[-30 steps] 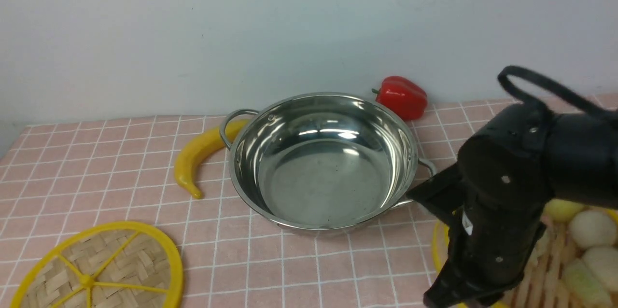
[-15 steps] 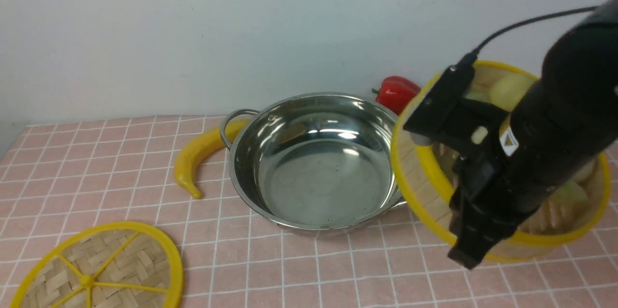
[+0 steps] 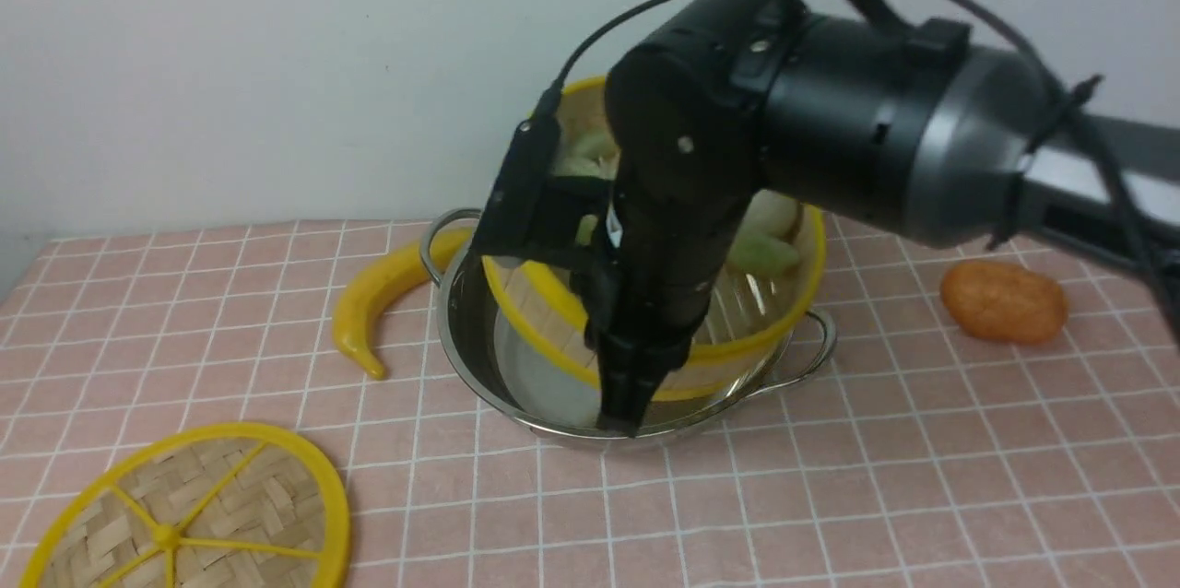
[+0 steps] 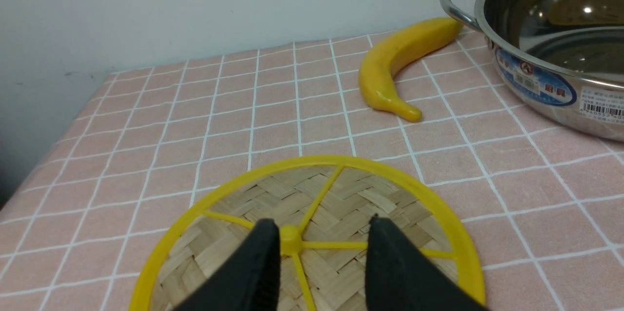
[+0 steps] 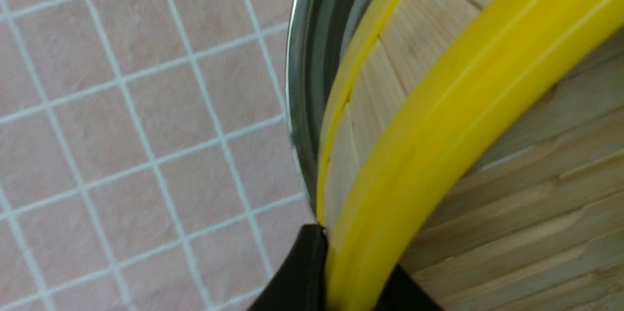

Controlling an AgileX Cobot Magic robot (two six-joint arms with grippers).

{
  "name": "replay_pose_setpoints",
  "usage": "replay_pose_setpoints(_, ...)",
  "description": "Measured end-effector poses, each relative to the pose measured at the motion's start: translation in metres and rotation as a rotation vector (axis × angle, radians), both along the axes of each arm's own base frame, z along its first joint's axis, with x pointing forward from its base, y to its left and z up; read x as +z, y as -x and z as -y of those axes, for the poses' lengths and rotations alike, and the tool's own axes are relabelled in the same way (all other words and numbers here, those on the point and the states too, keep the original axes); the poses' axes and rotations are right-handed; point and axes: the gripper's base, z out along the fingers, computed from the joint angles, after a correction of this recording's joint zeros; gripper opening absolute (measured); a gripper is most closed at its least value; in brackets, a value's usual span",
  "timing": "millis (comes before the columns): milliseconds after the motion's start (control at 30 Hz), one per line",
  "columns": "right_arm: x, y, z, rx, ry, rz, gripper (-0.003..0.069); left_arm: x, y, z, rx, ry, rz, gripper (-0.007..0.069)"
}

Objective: Place the steamer in the pot on the pink tablecloth, and put the lid on the steamer.
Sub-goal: 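Place the bamboo steamer basket of food into the steel pot with the right gripper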

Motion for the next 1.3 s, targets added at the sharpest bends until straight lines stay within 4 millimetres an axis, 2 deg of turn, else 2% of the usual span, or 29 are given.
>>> replay_pose_setpoints(67, -0.005, -0.004, -0.004, 0.007, 0.013, 0.011, 0.0061, 0.0, 0.0, 0.0, 0.0, 0.0, 0.0, 0.0244)
replay_pose_setpoints(200, -0.027, -0.018, -0.014, 0.018, 0.067, 0.022, 0.0061, 0.0, 0.0, 0.0, 0.0, 0.0, 0.0, 0.0244)
replay_pose_setpoints(267, -0.032, -0.019, -0.016, 0.019, 0.076, 0.017, 0.0061, 0.0, 0.0, 0.0, 0.0, 0.0, 0.0, 0.0244)
replay_pose_setpoints(333, -0.048, -0.022, -0.019, 0.025, 0.102, -0.006, 0.0061, 0.0, 0.0, 0.0, 0.0, 0.0, 0.0, 0.0244)
replay_pose_setpoints(667, -0.079, -0.027, -0.023, 0.031, 0.159, -0.042, 0.0061, 0.0, 0.0, 0.0, 0.0, 0.0, 0.0, 0.0244)
replay_pose_setpoints(933, -0.079, -0.028, -0.023, 0.048, 0.169, -0.033, 0.008, 0.0, 0.0, 0.0, 0.0, 0.0, 0.0, 0.0244)
replay_pose_setpoints(1100, -0.077, -0.03, -0.023, 0.086, 0.175, -0.006, 0.0178, 0.0, 0.0, 0.0, 0.0, 0.0, 0.0, 0.0244)
replay_pose_setpoints(1133, -0.076, -0.03, -0.024, 0.091, 0.173, -0.002, 0.0216, 0.0, 0.0, 0.0, 0.0, 0.0, 0.0, 0.0244)
replay_pose_setpoints(1300, -0.073, -0.031, -0.023, 0.093, 0.181, 0.016, 0.0291, 0.0, 0.0, 0.0, 0.0, 0.0, 0.0, 0.0244)
